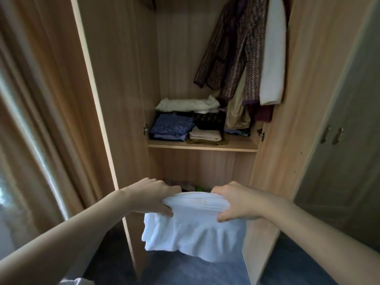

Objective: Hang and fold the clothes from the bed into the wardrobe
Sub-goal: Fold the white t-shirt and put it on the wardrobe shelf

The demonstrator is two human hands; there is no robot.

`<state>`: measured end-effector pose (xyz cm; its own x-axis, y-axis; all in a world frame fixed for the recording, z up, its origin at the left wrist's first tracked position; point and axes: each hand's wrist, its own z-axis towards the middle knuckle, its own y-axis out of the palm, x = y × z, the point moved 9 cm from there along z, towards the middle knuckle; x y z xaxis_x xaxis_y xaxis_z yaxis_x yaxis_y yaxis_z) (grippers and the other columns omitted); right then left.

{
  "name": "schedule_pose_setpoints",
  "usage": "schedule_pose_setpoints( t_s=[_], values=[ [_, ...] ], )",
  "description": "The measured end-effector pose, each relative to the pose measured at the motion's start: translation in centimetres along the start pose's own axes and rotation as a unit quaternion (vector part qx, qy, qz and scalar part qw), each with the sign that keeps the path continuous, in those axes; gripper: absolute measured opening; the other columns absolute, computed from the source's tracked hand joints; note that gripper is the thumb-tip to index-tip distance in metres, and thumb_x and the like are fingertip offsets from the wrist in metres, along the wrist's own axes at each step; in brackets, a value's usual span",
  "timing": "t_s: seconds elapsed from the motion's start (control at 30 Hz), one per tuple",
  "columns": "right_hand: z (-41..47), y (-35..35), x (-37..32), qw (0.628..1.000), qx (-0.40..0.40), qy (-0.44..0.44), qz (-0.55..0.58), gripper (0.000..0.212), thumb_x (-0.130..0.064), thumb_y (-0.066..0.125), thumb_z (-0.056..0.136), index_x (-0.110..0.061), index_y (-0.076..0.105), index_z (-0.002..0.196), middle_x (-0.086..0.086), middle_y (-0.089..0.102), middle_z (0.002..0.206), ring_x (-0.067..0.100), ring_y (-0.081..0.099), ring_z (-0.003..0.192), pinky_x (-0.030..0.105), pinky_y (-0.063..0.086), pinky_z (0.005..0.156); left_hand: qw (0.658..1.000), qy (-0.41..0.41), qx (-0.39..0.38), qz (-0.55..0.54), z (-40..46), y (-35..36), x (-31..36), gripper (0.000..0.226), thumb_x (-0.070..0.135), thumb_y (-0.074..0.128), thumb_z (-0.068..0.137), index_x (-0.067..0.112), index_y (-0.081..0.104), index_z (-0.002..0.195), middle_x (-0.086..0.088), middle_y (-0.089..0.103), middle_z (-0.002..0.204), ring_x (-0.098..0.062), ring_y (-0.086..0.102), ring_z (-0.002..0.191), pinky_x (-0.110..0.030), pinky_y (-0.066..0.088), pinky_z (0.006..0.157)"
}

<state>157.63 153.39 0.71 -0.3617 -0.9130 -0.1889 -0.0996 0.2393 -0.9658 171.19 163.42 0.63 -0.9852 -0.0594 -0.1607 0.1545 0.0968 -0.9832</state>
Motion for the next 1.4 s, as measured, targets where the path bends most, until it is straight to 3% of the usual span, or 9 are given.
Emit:
schedule_pose_setpoints(
  t_s=[0.23, 0.57, 0.77, 0.97, 1.1, 1.23, 1.4],
  values=[
    [6.7, -2.2, 6.7, 1.0, 0.015, -0.009, 0.01, 0.04, -0.047, 0.067, 0.075, -0.037, 0.05, 0.109, -0.007, 0.051, 0.104, 0.015, 0.053, 0.095, 0.043, 0.051, 0.079, 0.999, -0.01, 0.009, -0.032, 8.4, 0.5, -3.9, 0.041, 0.06, 0.055, 0.084, 0.043, 0.04, 0.118, 0.01, 0.059, 0.096, -0.018, 0.059, 0.091, -0.034, 0.04, 0.068],
    [17.4, -7.2, 18.1, 0.999, 0.022, -0.039, 0.005, 0.035, -0.048, 0.063, 0.078, -0.038, 0.046, 0.106, -0.01, 0.049, 0.106, 0.013, 0.051, 0.098, 0.043, 0.049, 0.08, 0.999, -0.024, 0.018, -0.026, 22.7, -0.8, -8.7, 0.045, 0.06, 0.056, 0.085, 0.04, 0.04, 0.122, 0.007, 0.061, 0.101, -0.019, 0.058, 0.093, -0.038, 0.044, 0.072],
    [23.4, -7.2, 21.6, 0.998, 0.015, -0.059, 0.034, 0.033, -0.054, 0.061, 0.073, -0.039, 0.045, 0.097, -0.013, 0.05, 0.096, 0.014, 0.053, 0.093, 0.046, 0.05, 0.08, 0.998, -0.029, -0.031, -0.042, 27.8, 0.2, -12.0, 0.046, 0.051, 0.058, 0.088, 0.037, 0.042, 0.128, 0.005, 0.06, 0.113, -0.019, 0.054, 0.103, -0.038, 0.043, 0.08],
    [29.6, -7.4, 24.0, 0.996, 0.015, -0.073, 0.042, 0.032, -0.052, 0.058, 0.074, -0.034, 0.047, 0.098, -0.01, 0.051, 0.098, 0.015, 0.054, 0.09, 0.046, 0.05, 0.079, 0.994, -0.019, -0.071, -0.084, 32.6, 2.3, -16.0, 0.045, 0.046, 0.057, 0.09, 0.036, 0.039, 0.131, 0.006, 0.056, 0.119, -0.017, 0.051, 0.107, -0.035, 0.037, 0.078],
    [33.9, -7.7, 26.6, 0.997, 0.004, -0.064, 0.031, 0.038, -0.053, 0.054, 0.073, -0.039, 0.046, 0.107, -0.01, 0.052, 0.101, 0.014, 0.054, 0.092, 0.044, 0.051, 0.077, 0.981, -0.018, -0.131, -0.141, 36.5, 4.0, -19.0, 0.043, 0.041, 0.059, 0.09, 0.033, 0.041, 0.127, 0.003, 0.056, 0.119, -0.021, 0.053, 0.104, -0.04, 0.046, 0.088],
    [38.5, -9.9, 28.3, 0.997, 0.004, -0.064, 0.05, 0.026, -0.044, 0.058, 0.076, -0.031, 0.051, 0.098, -0.008, 0.055, 0.091, 0.012, 0.056, 0.084, 0.041, 0.052, 0.072, 0.98, 0.009, -0.145, -0.137, 41.1, 3.2, -22.4, 0.061, 0.034, 0.06, 0.093, 0.03, 0.03, 0.146, 0.004, 0.046, 0.14, -0.018, 0.047, 0.122, -0.037, 0.04, 0.102],
    [45.2, -14.7, 30.5, 0.996, 0.011, -0.063, 0.064, 0.021, -0.036, 0.063, 0.078, -0.028, 0.054, 0.095, -0.007, 0.059, 0.09, 0.006, 0.055, 0.083, 0.028, 0.046, 0.067, 0.975, 0.025, -0.139, -0.171, 47.2, 1.6, -28.4, 0.061, 0.031, 0.06, 0.091, 0.039, 0.03, 0.144, 0.001, 0.055, 0.132, -0.019, 0.054, 0.113, -0.039, 0.046, 0.095]
  ],
)
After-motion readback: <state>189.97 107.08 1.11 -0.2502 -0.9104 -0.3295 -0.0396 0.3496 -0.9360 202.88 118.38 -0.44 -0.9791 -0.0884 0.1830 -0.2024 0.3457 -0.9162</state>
